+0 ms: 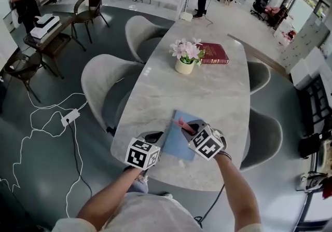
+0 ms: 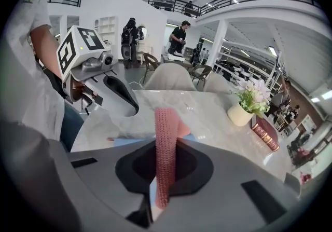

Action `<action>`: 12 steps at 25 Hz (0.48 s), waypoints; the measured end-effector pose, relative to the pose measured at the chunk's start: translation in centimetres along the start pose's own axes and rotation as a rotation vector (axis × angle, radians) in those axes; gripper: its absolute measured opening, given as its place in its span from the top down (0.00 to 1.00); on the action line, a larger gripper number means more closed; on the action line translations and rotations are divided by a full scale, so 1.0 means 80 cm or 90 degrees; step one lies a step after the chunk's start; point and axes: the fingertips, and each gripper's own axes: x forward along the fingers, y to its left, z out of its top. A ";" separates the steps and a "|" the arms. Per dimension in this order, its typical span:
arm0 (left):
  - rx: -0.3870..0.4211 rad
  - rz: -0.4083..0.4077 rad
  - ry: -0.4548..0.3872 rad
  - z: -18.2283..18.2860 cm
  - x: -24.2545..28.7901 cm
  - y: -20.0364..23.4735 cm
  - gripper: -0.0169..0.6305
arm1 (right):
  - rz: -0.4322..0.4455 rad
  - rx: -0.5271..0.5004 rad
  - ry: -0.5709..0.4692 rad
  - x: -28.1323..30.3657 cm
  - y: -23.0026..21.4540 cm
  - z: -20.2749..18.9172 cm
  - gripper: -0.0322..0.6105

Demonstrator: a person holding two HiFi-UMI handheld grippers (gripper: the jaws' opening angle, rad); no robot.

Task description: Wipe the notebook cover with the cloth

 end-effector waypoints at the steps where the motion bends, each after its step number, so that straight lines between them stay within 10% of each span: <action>1: -0.002 0.001 0.000 0.001 0.000 0.004 0.96 | 0.001 -0.008 0.005 0.007 -0.002 0.003 0.93; 12: -0.027 0.008 -0.006 0.013 0.002 0.051 0.96 | -0.037 -0.041 0.047 0.074 -0.055 0.029 0.93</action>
